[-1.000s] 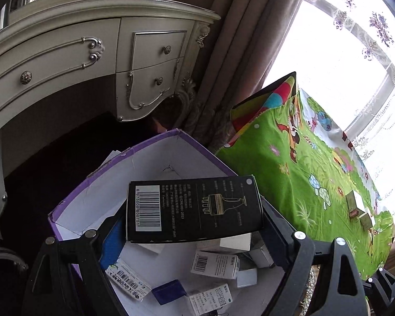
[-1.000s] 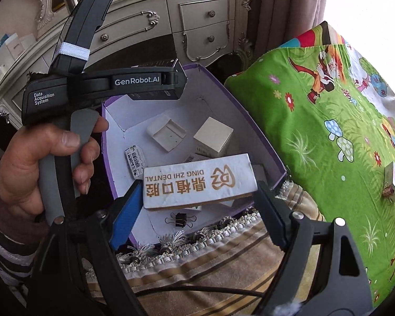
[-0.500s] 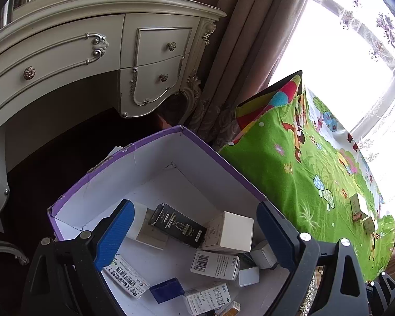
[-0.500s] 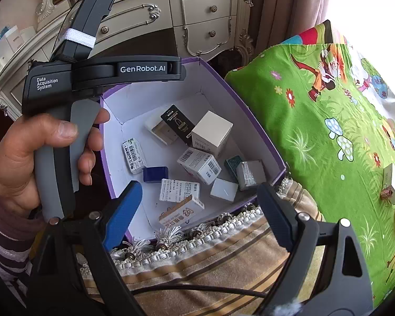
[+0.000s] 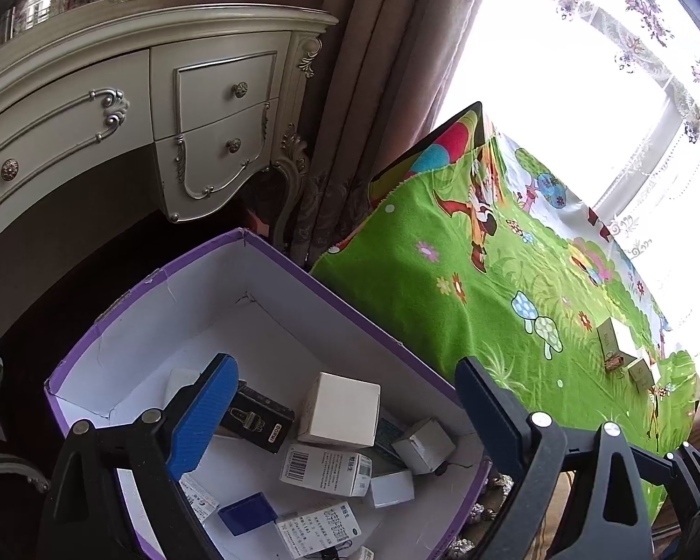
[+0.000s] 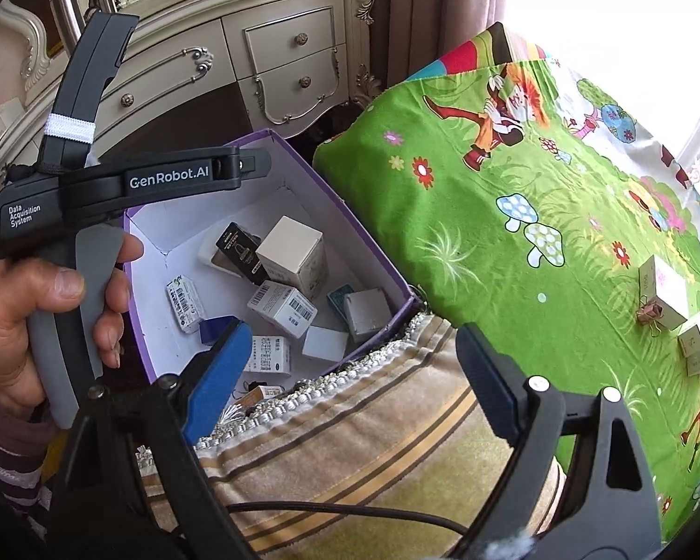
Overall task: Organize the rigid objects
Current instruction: 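Move both open grippers back over the remaining items on the bed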
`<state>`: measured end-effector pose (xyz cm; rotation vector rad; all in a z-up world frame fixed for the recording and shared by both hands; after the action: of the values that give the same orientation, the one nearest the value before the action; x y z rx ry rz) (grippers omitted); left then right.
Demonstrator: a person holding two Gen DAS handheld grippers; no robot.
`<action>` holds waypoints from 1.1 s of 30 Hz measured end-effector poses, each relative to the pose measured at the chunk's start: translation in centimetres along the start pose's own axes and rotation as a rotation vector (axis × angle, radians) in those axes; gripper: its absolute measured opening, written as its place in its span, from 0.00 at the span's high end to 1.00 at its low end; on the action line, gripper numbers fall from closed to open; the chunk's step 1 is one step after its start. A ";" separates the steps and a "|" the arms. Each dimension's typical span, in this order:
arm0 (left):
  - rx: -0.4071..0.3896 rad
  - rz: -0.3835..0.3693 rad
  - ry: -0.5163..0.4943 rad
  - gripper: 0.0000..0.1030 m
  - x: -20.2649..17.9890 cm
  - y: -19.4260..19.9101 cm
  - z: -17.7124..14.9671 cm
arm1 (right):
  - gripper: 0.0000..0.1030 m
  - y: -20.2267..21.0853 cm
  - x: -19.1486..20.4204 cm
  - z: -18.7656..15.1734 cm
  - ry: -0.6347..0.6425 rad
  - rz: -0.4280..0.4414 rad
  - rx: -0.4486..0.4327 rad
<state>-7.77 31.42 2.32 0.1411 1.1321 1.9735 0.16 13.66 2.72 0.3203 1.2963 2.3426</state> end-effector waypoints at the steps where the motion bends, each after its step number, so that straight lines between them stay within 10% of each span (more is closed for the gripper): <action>1: 0.003 -0.006 -0.011 0.08 -0.7 -0.1 0.0 | 0.12 0.1 -0.6 0.0 -0.013 -0.007 -0.004; 33: 0.148 -0.261 -0.440 0.08 -29.0 -7.4 -4.0 | 0.12 4.8 -29.7 -11.1 -0.562 -0.359 -0.051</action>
<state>13.57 9.99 2.74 0.4581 0.9494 1.5300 20.39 -11.15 1.17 0.6199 0.9263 1.8005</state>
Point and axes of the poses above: each gripper's, at about its wrist camera, not at the fingertips, and y roughly against the way its jaws point, x to its left, z to its top, the point moved 2 cm from there along -y, roughly the way its jaws point, and after that the axes turned 3 degrees about -z, right-handed, at the moved point
